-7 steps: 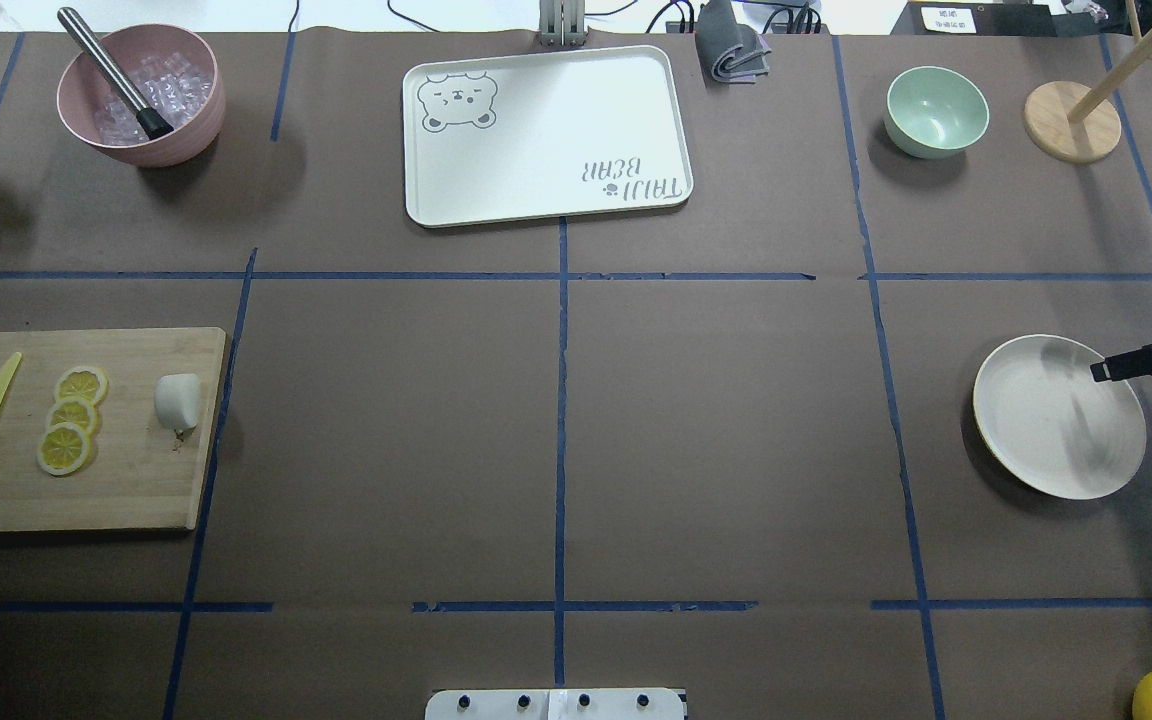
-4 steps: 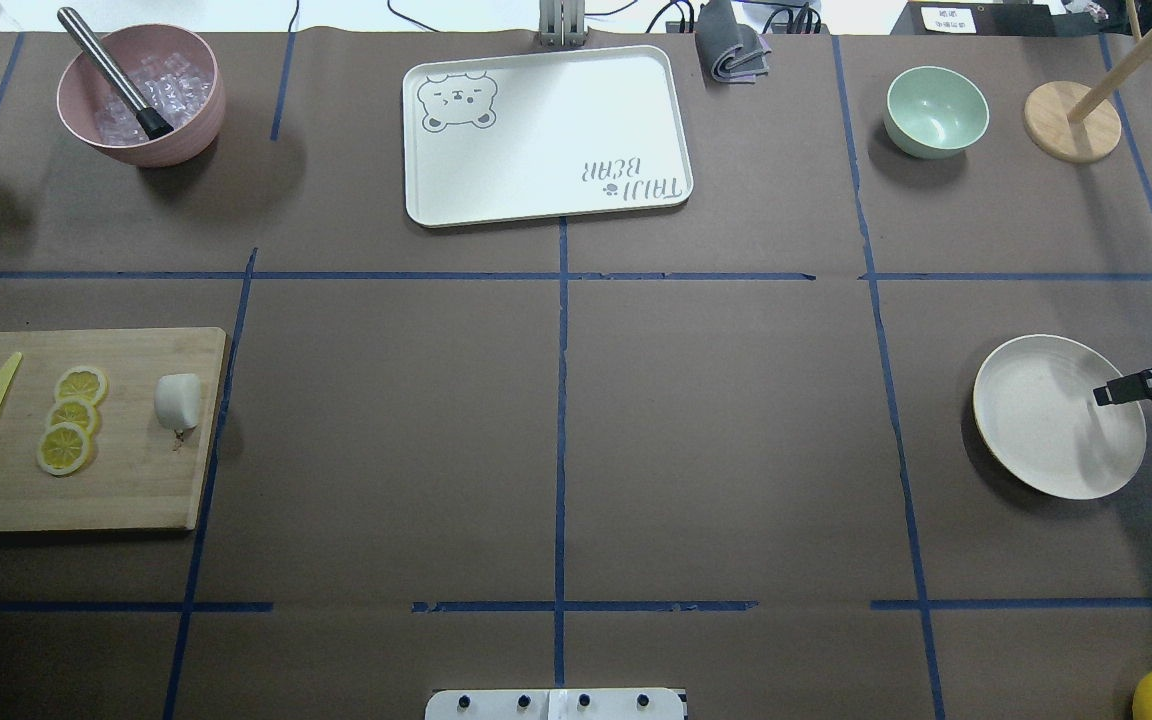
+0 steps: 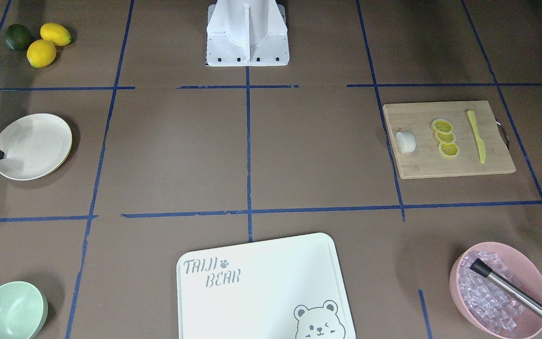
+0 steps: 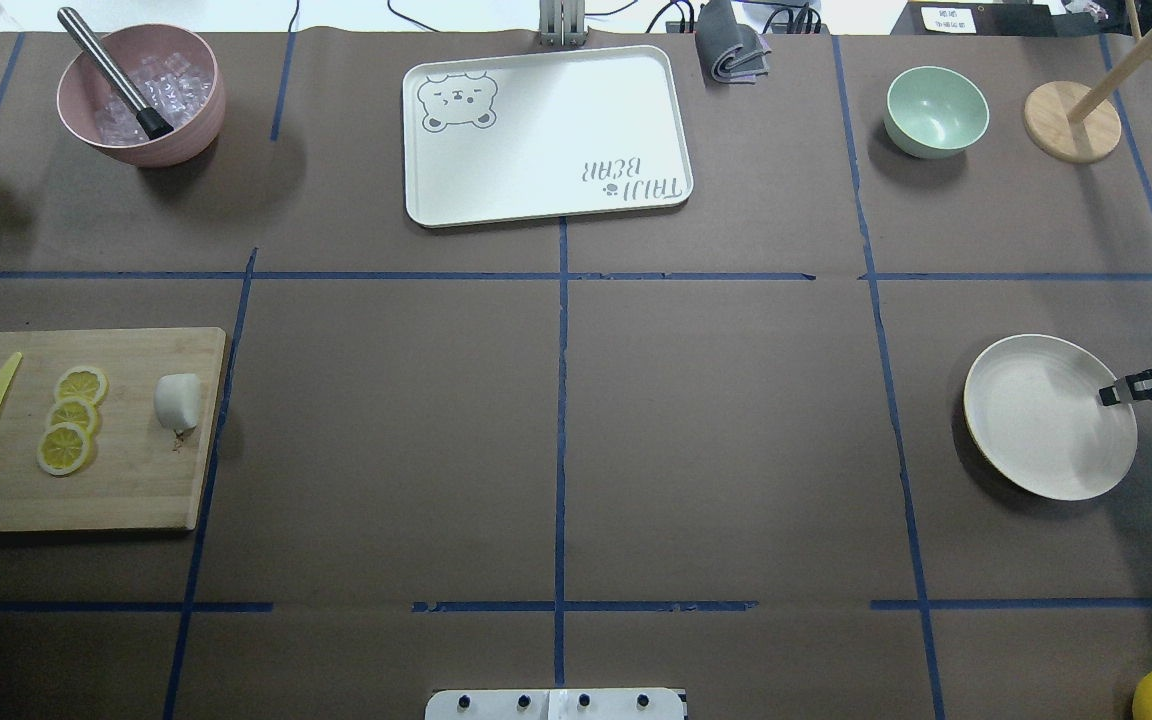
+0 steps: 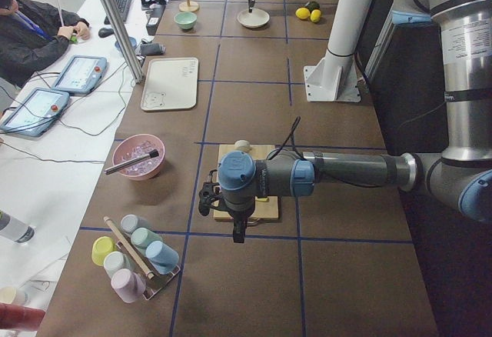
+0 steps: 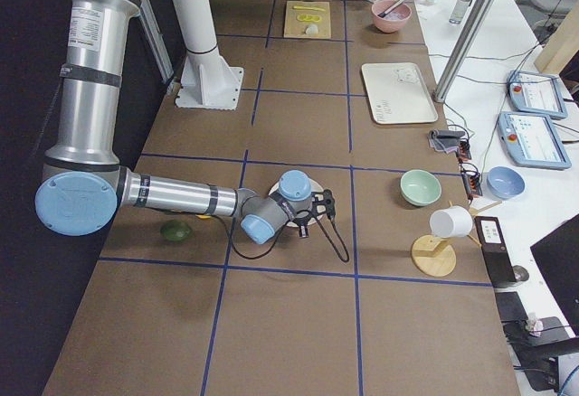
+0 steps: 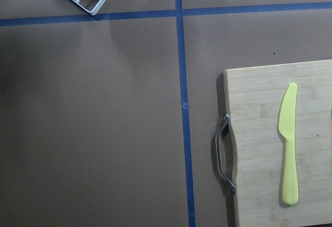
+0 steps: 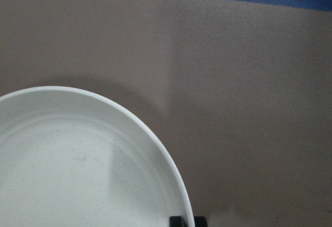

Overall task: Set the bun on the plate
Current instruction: 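Lower the right gripper to the rim of the cream plate and grip it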

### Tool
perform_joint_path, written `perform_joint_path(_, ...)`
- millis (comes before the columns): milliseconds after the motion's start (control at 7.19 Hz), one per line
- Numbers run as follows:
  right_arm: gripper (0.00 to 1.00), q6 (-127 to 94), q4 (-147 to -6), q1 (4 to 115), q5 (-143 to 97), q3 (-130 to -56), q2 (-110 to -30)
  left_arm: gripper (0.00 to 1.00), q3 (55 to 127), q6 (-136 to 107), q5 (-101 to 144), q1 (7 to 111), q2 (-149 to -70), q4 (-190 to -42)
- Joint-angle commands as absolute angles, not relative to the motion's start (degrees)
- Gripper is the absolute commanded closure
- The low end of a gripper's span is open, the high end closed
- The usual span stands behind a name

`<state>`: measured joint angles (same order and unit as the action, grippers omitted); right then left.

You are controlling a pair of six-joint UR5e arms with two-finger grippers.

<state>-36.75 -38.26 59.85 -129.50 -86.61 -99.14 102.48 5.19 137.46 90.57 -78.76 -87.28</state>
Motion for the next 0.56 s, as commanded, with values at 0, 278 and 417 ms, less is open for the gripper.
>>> perform_joint_path(0, 1.00, -40.5, -38.9, 59.9, -131.6, -90.1, -97.1, 0.00, 102.5, 5.2, 137.5, 90.6, -78.7, -87.3)
perform_joint_path(278, 1.00, -53.7, -38.9, 59.3, -131.7, -90.4, -87.3, 0.00, 102.5, 5.2, 137.5, 90.5, -78.7, -87.3)
perform_joint_path(417, 1.00, -61.5, -38.9, 57.2, -131.6, -90.4, -82.7, 0.00, 102.7, 5.2, 137.5, 90.6, -78.7, -87.3)
